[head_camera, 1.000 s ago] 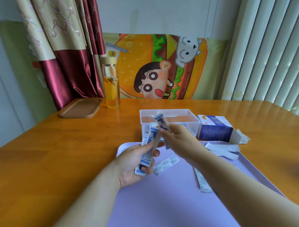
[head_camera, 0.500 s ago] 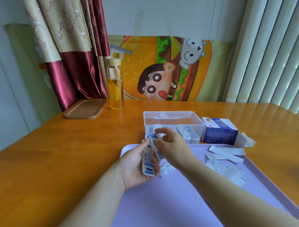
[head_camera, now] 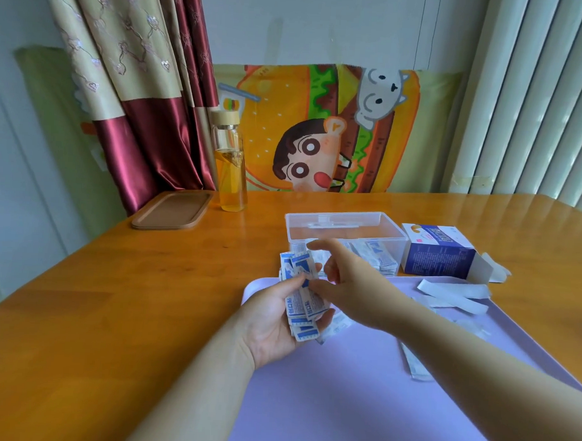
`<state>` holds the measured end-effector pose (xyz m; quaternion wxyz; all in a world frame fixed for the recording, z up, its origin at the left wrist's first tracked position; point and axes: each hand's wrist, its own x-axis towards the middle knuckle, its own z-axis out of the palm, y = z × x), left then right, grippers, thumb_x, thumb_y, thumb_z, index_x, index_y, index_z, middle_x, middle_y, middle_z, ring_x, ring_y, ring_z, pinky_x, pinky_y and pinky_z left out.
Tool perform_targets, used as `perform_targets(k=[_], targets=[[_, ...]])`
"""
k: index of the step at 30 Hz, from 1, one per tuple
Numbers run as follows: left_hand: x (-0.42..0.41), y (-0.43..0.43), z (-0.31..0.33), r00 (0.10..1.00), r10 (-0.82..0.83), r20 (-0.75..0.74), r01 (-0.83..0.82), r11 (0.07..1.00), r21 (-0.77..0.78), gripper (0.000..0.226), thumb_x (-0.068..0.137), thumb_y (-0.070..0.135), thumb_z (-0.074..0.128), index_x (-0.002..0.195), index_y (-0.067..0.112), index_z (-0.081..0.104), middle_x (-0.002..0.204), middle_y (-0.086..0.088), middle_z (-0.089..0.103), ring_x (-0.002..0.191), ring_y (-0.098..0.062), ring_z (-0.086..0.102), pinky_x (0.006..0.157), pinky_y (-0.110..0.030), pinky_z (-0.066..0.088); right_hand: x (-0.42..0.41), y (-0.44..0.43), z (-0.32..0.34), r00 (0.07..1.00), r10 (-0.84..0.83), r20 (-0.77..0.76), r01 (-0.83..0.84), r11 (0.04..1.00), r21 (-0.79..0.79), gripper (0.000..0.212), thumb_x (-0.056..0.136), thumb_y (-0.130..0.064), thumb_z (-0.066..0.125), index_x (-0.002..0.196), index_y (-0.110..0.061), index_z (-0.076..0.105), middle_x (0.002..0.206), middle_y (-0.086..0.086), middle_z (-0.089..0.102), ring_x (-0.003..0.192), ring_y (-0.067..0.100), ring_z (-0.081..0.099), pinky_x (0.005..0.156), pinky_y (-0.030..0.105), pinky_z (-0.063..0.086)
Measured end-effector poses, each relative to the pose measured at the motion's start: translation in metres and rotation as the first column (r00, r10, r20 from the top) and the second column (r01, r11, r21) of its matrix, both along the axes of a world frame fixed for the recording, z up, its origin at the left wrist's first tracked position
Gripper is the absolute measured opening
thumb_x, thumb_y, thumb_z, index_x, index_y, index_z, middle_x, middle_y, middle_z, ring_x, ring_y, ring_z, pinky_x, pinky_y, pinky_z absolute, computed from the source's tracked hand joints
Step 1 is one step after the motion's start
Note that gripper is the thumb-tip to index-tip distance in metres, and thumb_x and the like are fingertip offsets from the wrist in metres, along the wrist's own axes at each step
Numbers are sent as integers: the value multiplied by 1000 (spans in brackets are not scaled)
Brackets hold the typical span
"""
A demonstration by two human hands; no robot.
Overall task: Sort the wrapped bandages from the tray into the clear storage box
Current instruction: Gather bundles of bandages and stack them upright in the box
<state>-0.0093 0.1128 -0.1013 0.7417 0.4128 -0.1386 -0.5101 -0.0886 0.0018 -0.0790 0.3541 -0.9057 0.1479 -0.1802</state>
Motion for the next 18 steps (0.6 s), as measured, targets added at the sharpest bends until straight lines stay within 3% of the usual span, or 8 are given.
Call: perform_targets(k=[3, 6, 8, 10, 11, 14, 16, 18], targets=[[-2, 1, 2, 1000, -3, 29, 3, 1000, -6, 25, 98, 16, 44, 102, 14, 69, 88, -14, 70, 73, -26, 66, 64, -37, 59, 1, -1, 0, 999, -50, 12, 51, 998, -43, 48, 86, -26, 64, 129, -29, 43, 82, -6, 43, 64, 3, 45, 57, 14, 39], [-2, 1, 3, 1000, -14, 0, 14, 999, 29, 24, 96, 18, 48, 111, 10, 65, 77, -10, 65, 68, -21, 64, 58, -35, 58, -5, -2, 2, 999, 31, 16, -30, 996, -87, 74, 76, -34, 73, 138, -34, 33, 123, -7, 38, 103, 3, 49, 77, 9, 36], [0, -1, 1, 999, -24, -21, 26, 998, 52, 22, 95, 18, 51, 109, 8, 63, 77, -7, 54, 70, -16, 56, 60, -31, 55, -8, -1, 6, 979, 176, -103, -187, 975, -116, 105, 67, -37, 81, 146, -38, 12, 147, -13, 15, 125, 7, 38, 90, 15, 36], [1, -2, 1, 998, -50, -32, 53, 996, 76, 22, 94, 19, 50, 110, 8, 62, 85, -10, 53, 77, -19, 53, 70, -32, 49, -10, 3, 6, 940, 226, -255, -289, 926, -245, 129, 58, -44, 85, 146, -42, -9, 152, -17, -5, 137, 12, 25, 104, 25, 35], [0, -1, 1, 997, -73, -17, 74, 993, 87, 25, 94, 19, 49, 109, 7, 64, 89, -14, 58, 82, -22, 56, 76, -35, 48, -10, 6, 4, 931, 215, -295, -309, 895, -321, 133, 56, -48, 85, 144, -43, -15, 152, -16, -5, 140, 13, 20, 109, 29, 32], [-2, 1, 3, 989, -135, 59, 127, 986, 112, 34, 96, 18, 43, 92, 4, 73, 100, -19, 66, 93, -29, 64, 84, -38, 48, -6, 9, -2, 942, 215, -258, -309, 857, -413, 129, 59, -44, 84, 146, -40, -12, 138, -9, 23, 126, 13, 33, 101, 24, 37], [-1, 2, 4, 986, -130, 101, 118, 986, 116, 29, 96, 17, 42, 95, 5, 68, 103, -19, 60, 97, -28, 59, 78, -34, 48, -4, 7, -3, 953, 223, -205, -291, 861, -417, 121, 62, -41, 83, 147, -38, -3, 125, -9, 30, 111, 10, 40, 92, 21, 40], [0, 3, 5, 987, -107, 124, 93, 989, 113, 21, 95, 13, 43, 95, 7, 63, 98, -17, 55, 87, -24, 57, 68, -31, 47, -4, 6, -1, 964, 211, -164, -263, 860, -437, 111, 64, -38, 82, 147, -38, 6, 122, -9, 27, 102, 14, 48, 86, 23, 45]])
